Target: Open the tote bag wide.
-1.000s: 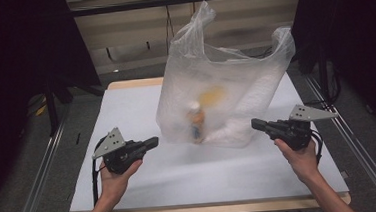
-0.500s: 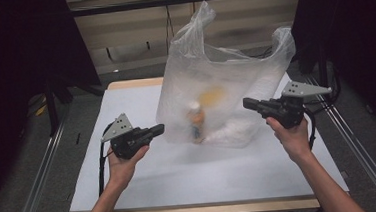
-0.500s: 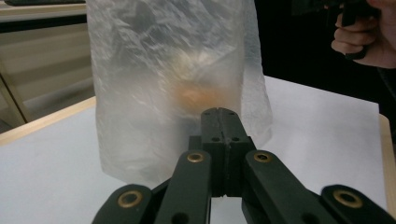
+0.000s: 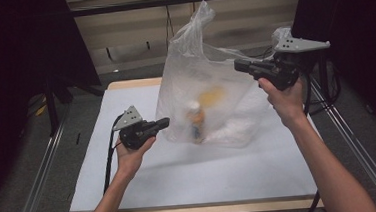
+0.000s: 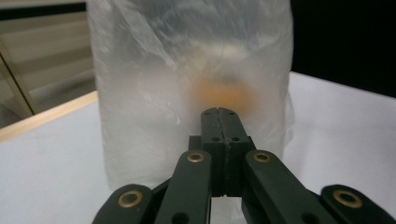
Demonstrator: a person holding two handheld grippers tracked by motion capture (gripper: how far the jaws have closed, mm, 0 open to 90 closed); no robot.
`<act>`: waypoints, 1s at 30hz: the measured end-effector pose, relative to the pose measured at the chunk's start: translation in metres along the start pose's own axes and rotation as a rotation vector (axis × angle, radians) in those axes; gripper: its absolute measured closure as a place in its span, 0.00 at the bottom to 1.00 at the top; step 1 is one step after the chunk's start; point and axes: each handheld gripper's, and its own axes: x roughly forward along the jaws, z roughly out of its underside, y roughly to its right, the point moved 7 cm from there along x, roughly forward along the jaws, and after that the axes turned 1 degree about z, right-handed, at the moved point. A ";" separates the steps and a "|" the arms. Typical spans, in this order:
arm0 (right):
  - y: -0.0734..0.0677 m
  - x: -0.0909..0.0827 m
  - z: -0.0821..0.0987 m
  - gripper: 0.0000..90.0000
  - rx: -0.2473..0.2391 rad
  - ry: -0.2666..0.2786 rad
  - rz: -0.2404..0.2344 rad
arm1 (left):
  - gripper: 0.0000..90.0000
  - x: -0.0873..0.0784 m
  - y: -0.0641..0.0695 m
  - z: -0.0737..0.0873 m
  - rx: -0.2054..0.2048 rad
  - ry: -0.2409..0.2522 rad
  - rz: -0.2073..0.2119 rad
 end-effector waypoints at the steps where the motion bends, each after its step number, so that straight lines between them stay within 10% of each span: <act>1: 0.000 0.002 -0.004 1.00 -0.002 0.001 0.000 | 1.00 0.002 -0.001 0.002 0.004 -0.005 -0.008; 13: 0.017 0.044 -0.008 1.00 0.044 -0.041 0.037 | 1.00 0.025 -0.014 0.031 -0.010 -0.118 -0.021; 30: -0.023 0.085 0.074 1.00 0.081 -0.156 -0.100 | 1.00 0.032 -0.040 0.083 -0.071 -0.292 -0.055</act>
